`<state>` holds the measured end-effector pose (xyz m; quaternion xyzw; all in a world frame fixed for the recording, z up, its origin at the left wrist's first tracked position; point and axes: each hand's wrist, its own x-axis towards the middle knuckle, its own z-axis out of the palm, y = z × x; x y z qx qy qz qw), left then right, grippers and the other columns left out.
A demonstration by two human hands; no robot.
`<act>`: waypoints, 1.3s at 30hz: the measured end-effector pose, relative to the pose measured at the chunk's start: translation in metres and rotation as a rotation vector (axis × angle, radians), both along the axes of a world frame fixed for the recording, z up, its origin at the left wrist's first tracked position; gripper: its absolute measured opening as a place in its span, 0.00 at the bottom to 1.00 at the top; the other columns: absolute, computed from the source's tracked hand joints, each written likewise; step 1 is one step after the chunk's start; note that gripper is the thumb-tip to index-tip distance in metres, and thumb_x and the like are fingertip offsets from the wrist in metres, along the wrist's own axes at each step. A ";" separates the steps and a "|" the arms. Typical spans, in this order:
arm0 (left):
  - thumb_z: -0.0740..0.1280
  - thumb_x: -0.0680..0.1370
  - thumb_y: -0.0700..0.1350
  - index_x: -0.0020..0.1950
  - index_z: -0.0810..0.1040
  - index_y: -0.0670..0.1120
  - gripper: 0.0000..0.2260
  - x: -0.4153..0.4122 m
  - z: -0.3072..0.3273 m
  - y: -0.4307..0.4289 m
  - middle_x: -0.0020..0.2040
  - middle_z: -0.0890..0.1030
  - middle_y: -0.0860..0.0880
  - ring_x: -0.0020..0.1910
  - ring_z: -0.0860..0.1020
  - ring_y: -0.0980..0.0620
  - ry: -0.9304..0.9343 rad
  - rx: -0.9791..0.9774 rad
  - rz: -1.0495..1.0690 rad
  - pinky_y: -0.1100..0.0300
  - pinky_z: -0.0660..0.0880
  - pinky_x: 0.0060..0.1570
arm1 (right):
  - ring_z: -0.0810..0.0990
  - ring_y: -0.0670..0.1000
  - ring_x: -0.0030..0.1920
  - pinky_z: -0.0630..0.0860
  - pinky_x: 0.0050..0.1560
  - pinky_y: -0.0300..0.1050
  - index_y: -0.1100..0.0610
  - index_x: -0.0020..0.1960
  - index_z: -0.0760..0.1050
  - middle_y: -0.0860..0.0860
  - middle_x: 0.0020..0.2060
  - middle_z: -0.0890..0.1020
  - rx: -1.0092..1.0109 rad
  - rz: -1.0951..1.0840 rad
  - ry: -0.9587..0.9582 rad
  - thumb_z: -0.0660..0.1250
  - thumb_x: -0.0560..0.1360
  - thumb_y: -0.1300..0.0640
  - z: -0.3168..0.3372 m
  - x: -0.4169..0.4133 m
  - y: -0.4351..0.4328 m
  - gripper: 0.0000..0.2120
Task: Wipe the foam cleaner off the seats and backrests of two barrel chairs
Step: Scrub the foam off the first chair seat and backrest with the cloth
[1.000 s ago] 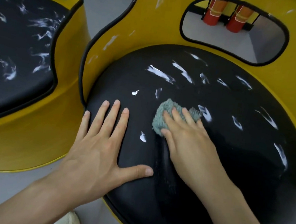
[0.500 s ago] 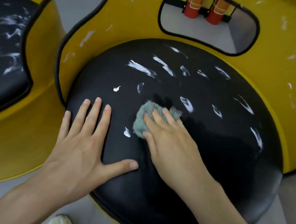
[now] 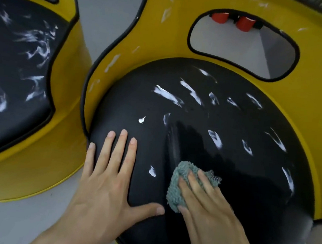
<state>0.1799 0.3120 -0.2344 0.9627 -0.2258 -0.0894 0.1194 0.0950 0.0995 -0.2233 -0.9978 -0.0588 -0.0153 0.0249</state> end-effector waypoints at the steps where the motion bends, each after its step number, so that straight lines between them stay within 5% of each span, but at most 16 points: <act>1: 0.49 0.67 0.85 0.82 0.59 0.41 0.59 0.001 0.001 0.000 0.83 0.57 0.42 0.82 0.54 0.40 0.016 -0.009 -0.006 0.38 0.51 0.75 | 0.70 0.53 0.73 0.65 0.68 0.51 0.56 0.70 0.75 0.52 0.70 0.76 -0.007 0.007 0.034 0.41 0.86 0.46 0.002 0.013 -0.002 0.29; 6: 0.49 0.66 0.85 0.81 0.60 0.39 0.60 0.001 -0.002 -0.002 0.82 0.58 0.42 0.81 0.54 0.39 0.010 -0.034 0.014 0.38 0.50 0.75 | 0.63 0.52 0.77 0.65 0.75 0.52 0.56 0.76 0.67 0.52 0.75 0.70 -0.048 0.008 0.074 0.46 0.83 0.47 0.005 0.091 -0.013 0.27; 13: 0.51 0.67 0.85 0.82 0.59 0.41 0.59 0.000 -0.012 0.000 0.82 0.58 0.43 0.82 0.53 0.41 -0.104 -0.027 0.008 0.43 0.47 0.75 | 0.72 0.54 0.72 0.67 0.66 0.52 0.55 0.71 0.73 0.51 0.69 0.77 0.008 0.198 -0.161 0.54 0.82 0.48 -0.018 0.011 -0.022 0.22; 18: 0.53 0.67 0.85 0.84 0.54 0.45 0.58 -0.001 -0.005 0.001 0.84 0.52 0.47 0.83 0.46 0.47 -0.045 -0.009 0.017 0.46 0.44 0.76 | 0.71 0.53 0.74 0.72 0.71 0.53 0.55 0.71 0.74 0.51 0.70 0.76 0.064 0.134 -0.136 0.52 0.80 0.48 -0.012 0.059 -0.018 0.25; 24: 0.47 0.62 0.88 0.82 0.38 0.55 0.58 -0.006 0.002 0.003 0.81 0.33 0.59 0.79 0.30 0.56 -0.010 -0.051 0.078 0.55 0.30 0.76 | 0.74 0.53 0.71 0.71 0.71 0.49 0.56 0.68 0.77 0.51 0.67 0.79 0.083 0.108 -0.103 0.52 0.79 0.49 -0.006 0.043 -0.015 0.24; 28: 0.44 0.61 0.88 0.81 0.34 0.55 0.59 -0.008 0.007 0.001 0.80 0.30 0.59 0.77 0.27 0.57 0.006 -0.049 0.084 0.50 0.33 0.78 | 0.74 0.53 0.70 0.66 0.66 0.51 0.56 0.67 0.79 0.51 0.66 0.79 0.102 0.210 -0.108 0.55 0.78 0.49 -0.007 0.000 -0.022 0.24; 32: 0.42 0.61 0.88 0.80 0.31 0.55 0.58 -0.009 0.011 0.001 0.78 0.26 0.58 0.76 0.24 0.57 0.017 -0.015 0.084 0.50 0.31 0.78 | 0.72 0.53 0.72 0.70 0.72 0.50 0.55 0.71 0.75 0.52 0.69 0.78 0.084 0.173 -0.069 0.52 0.80 0.49 -0.004 0.063 -0.019 0.25; 35: 0.41 0.61 0.88 0.79 0.27 0.55 0.58 -0.007 0.012 0.000 0.77 0.23 0.58 0.74 0.22 0.56 0.026 0.021 0.078 0.50 0.30 0.77 | 0.67 0.54 0.76 0.63 0.75 0.50 0.57 0.75 0.69 0.53 0.73 0.73 0.092 0.109 -0.012 0.55 0.83 0.51 -0.002 0.099 -0.021 0.23; 39: 0.42 0.61 0.87 0.78 0.24 0.55 0.57 -0.007 0.014 0.000 0.76 0.22 0.57 0.74 0.21 0.56 0.051 0.067 0.061 0.50 0.30 0.77 | 0.74 0.53 0.71 0.69 0.70 0.48 0.58 0.69 0.76 0.53 0.68 0.78 0.111 0.038 -0.073 0.59 0.80 0.54 0.002 0.032 -0.022 0.20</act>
